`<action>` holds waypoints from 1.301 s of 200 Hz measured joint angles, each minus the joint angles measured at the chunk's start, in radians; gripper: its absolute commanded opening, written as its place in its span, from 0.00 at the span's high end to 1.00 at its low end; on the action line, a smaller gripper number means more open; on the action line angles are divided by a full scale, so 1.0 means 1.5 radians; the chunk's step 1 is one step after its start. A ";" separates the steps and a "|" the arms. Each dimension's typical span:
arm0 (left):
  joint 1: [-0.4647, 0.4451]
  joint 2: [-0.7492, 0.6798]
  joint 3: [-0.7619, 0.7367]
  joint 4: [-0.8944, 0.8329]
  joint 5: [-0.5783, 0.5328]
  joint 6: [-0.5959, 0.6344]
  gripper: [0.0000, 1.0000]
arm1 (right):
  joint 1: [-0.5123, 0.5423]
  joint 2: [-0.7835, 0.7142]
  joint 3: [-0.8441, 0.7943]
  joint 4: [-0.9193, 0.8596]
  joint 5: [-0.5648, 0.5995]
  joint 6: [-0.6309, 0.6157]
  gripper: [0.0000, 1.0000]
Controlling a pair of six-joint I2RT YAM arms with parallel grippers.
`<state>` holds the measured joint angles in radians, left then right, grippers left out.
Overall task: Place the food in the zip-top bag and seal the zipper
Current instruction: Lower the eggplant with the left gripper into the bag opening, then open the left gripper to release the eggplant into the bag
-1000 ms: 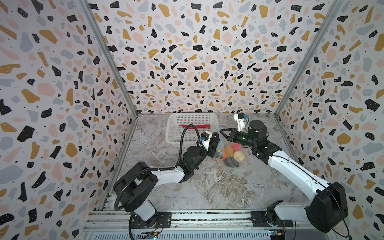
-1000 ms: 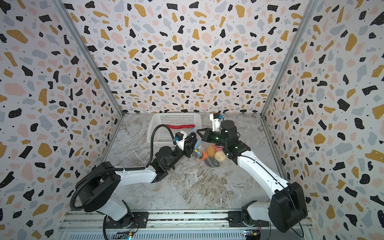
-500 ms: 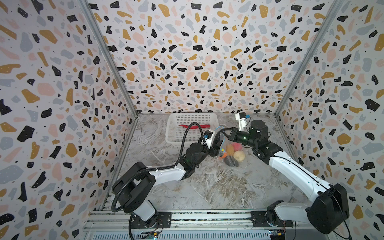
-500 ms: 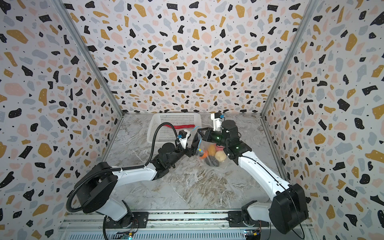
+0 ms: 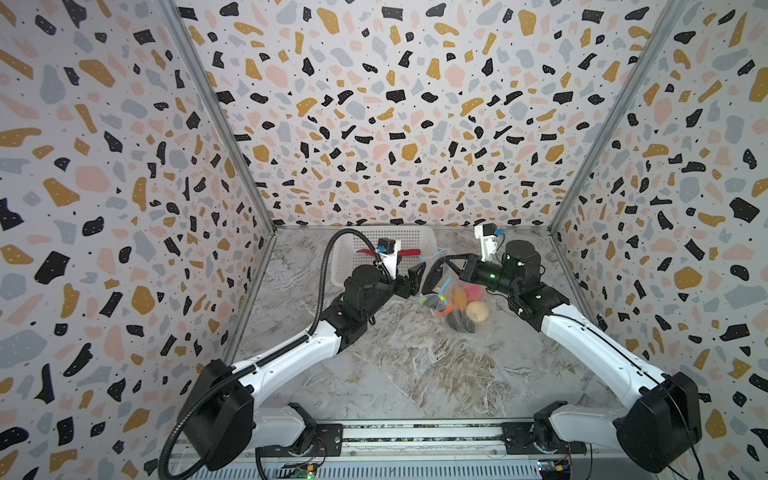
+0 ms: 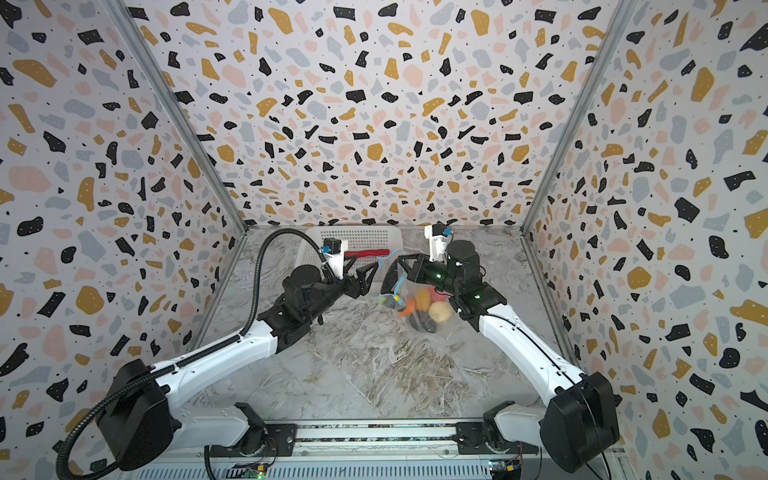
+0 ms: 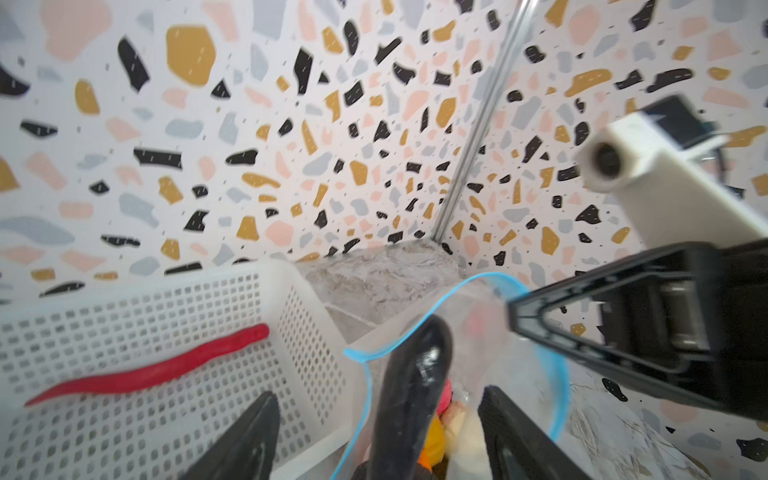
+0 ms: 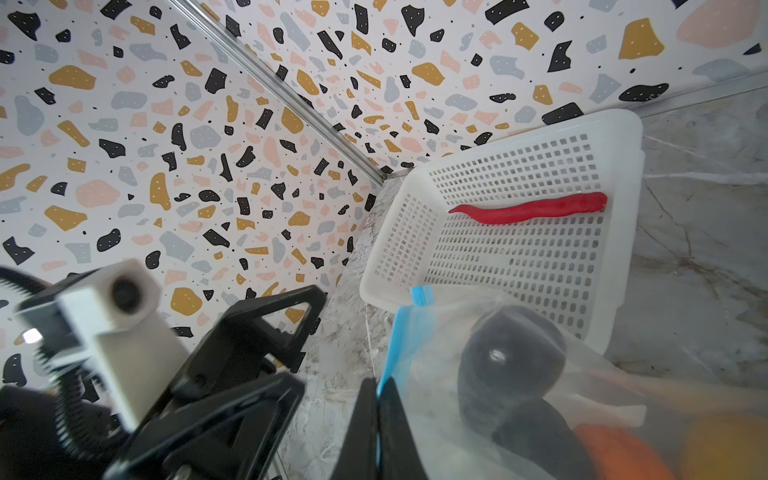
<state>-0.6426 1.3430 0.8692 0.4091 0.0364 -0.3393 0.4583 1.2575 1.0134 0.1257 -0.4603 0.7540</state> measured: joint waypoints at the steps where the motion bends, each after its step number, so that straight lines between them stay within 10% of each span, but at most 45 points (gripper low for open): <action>1: 0.003 0.003 0.000 -0.002 0.004 -0.004 0.25 | 0.000 0.000 0.000 0.000 0.000 0.000 1.00; 34: 0.026 0.094 0.000 -0.057 0.099 -0.070 0.36 | -0.007 -0.004 0.000 0.000 -0.001 -0.005 1.00; 111: 0.031 0.101 0.020 -0.101 0.161 -0.115 1.00 | -0.013 -0.006 0.000 0.000 -0.012 -0.011 1.00; 260: -0.059 0.121 0.306 -0.268 0.163 -0.226 1.00 | -0.067 -0.082 0.066 -0.166 0.061 -0.104 1.00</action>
<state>-0.7311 1.5242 1.3289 0.0074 0.2802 -0.6788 0.3580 1.1339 1.1122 -0.1238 -0.3691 0.5983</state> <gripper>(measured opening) 0.046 0.051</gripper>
